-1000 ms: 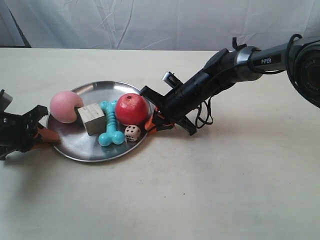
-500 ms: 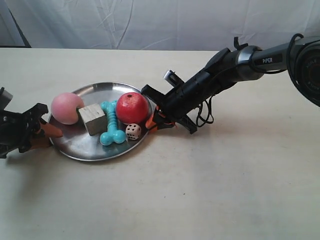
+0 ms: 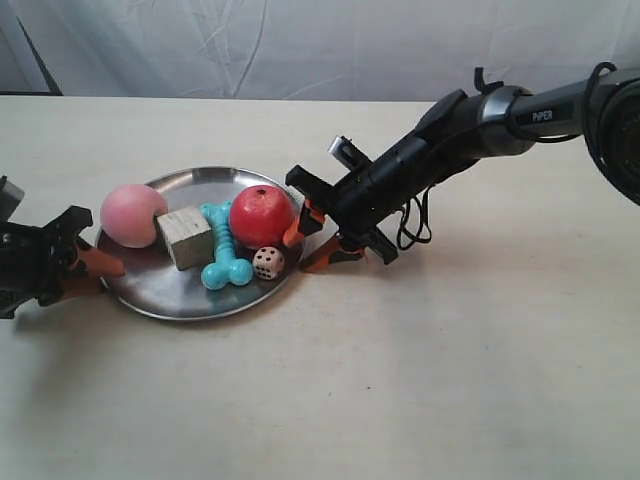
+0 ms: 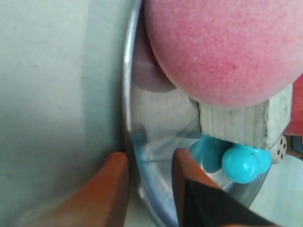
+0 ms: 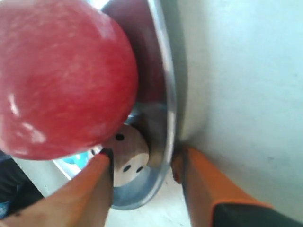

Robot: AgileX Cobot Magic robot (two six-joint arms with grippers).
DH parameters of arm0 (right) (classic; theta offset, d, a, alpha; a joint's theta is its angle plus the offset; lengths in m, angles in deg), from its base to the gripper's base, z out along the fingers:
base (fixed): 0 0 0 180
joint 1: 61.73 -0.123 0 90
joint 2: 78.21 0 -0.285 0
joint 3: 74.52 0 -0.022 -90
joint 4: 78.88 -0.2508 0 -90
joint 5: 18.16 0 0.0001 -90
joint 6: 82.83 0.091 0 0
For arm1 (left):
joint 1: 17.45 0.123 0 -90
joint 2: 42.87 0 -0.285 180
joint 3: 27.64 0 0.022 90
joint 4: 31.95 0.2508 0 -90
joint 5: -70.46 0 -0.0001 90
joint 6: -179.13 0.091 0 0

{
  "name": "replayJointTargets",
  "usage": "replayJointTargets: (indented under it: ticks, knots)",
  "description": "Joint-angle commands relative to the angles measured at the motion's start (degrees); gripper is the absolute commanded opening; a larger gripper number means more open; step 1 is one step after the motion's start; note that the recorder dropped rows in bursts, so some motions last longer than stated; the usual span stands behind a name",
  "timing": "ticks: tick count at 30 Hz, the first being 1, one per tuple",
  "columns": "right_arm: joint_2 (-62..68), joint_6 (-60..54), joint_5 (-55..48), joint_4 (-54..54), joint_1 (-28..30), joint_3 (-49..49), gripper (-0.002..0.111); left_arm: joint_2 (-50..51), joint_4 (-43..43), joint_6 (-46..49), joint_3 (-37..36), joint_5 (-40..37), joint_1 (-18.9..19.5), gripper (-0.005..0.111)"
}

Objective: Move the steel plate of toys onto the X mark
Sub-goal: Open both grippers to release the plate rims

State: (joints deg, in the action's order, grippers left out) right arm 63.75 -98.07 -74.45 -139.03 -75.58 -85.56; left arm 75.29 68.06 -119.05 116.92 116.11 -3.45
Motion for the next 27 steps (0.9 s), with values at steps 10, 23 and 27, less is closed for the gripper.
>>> replayJointTargets:
  ticks: [10,23,27]
  knots:
    - [-3.66,-0.15,-7.84,4.6,4.28,-0.16,0.046,-0.38,-0.07,1.09,-0.09,11.96,2.45,0.0]
    - [-3.93,-0.15,-9.96,6.0,3.77,-0.16,0.046,-0.38,-0.07,1.35,-0.09,9.4,2.45,0.0]
    - [-3.83,-0.15,-8.63,6.0,1.95,-0.16,0.046,-0.38,-0.07,1.35,-0.09,6.82,2.45,0.0]
